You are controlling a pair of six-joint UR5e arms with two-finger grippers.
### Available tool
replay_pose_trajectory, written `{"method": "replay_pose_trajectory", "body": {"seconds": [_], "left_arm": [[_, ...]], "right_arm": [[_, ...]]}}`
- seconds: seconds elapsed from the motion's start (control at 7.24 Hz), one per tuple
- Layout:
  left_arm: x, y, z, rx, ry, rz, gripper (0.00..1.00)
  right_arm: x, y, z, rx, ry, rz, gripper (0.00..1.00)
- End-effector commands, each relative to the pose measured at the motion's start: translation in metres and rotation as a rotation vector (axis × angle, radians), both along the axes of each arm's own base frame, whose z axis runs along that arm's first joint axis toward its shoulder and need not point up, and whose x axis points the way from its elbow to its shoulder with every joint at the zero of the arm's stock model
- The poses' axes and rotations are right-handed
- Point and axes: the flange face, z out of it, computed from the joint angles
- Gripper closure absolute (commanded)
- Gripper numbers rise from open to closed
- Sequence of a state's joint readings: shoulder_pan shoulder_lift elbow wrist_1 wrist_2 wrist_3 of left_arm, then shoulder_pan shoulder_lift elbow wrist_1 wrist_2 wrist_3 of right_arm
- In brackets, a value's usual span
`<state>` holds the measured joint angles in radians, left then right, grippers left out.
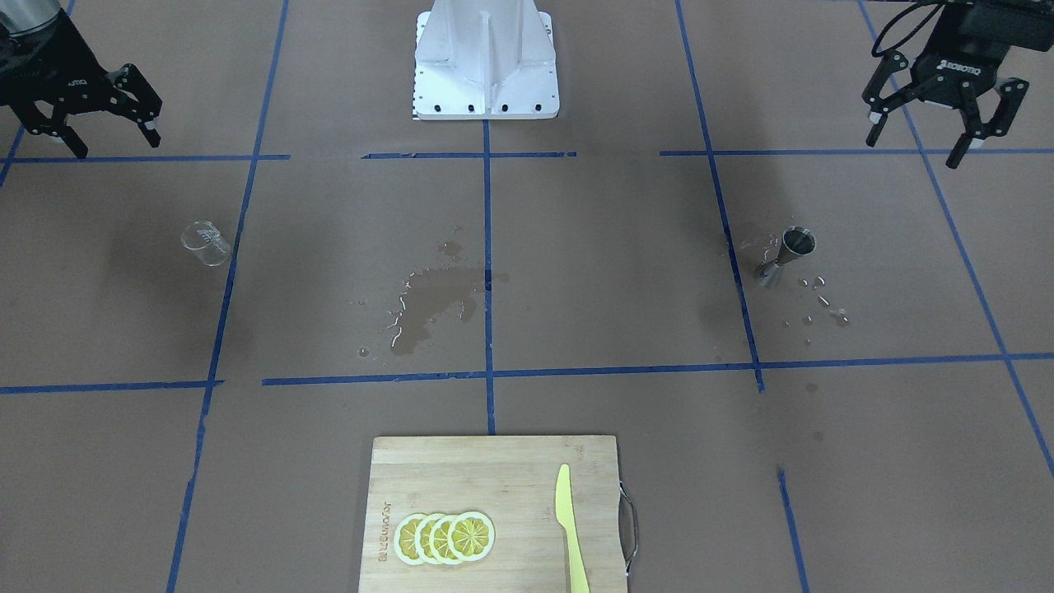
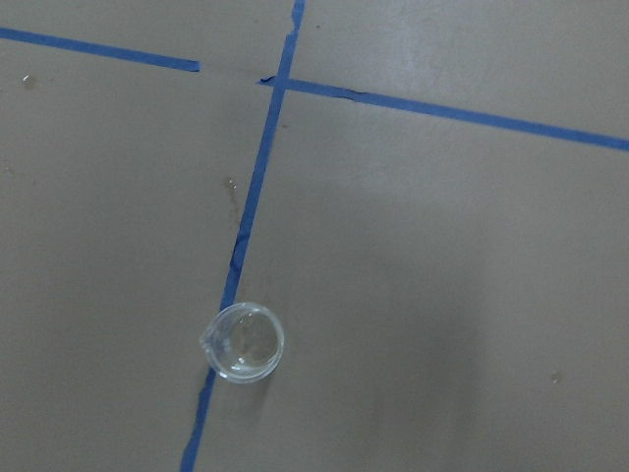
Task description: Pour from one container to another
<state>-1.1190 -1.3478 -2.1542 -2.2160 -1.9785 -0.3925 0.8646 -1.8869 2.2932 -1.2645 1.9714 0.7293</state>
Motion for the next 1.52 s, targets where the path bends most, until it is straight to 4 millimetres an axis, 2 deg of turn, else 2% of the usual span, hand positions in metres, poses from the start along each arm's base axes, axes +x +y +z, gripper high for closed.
{"method": "replay_pose_trajectory", "body": {"seconds": [0.0, 0.14, 0.28, 0.41, 0.55, 0.69, 0.83, 0.97, 1.11, 1.24, 1.38], "left_arm": [[-0.044, -0.045, 0.038, -0.04, -0.049, 0.071, 0.0], [-0.048, -0.065, 0.042, -0.058, -0.091, 0.085, 0.0], [-0.069, -0.085, 0.05, -0.122, -0.129, 0.065, 0.0], [-0.087, -0.114, 0.054, -0.171, -0.178, 0.07, 0.0], [-0.12, -0.15, 0.053, -0.205, -0.238, 0.087, 0.0], [-0.155, -0.165, 0.076, -0.244, -0.277, 0.11, 0.0], [-0.193, -0.161, 0.11, -0.282, -0.281, 0.093, 0.0], [-0.192, -0.152, 0.131, -0.317, -0.219, 0.124, 0.0], [-0.181, -0.13, 0.166, -0.377, -0.134, 0.169, 0.0], [-0.181, -0.127, 0.187, -0.418, -0.134, 0.171, 0.0], [-0.18, -0.123, 0.199, -0.447, -0.127, 0.17, 0.0]], "right_arm": [[0.027, -0.051, -0.013, 0.055, 0.127, -0.069, 0.0], [0.047, -0.072, -0.016, 0.05, 0.167, -0.089, 0.0], [0.074, -0.096, -0.006, 0.028, 0.144, -0.118, 0.0], [0.106, -0.114, 0.019, 0.003, 0.101, -0.131, 0.0], [0.131, -0.12, 0.042, -0.015, 0.077, -0.138, 0.0], [0.139, -0.117, 0.055, -0.04, 0.08, -0.123, 0.0], [0.139, -0.119, 0.056, -0.043, 0.083, -0.116, 0.0], [0.139, -0.123, 0.058, -0.053, 0.087, -0.103, 0.0], [0.136, -0.135, 0.072, -0.112, 0.086, -0.069, 0.0], [0.137, -0.135, 0.09, -0.174, 0.086, -0.04, 0.0], [0.143, -0.131, 0.093, -0.191, 0.073, -0.023, 0.0]]}}
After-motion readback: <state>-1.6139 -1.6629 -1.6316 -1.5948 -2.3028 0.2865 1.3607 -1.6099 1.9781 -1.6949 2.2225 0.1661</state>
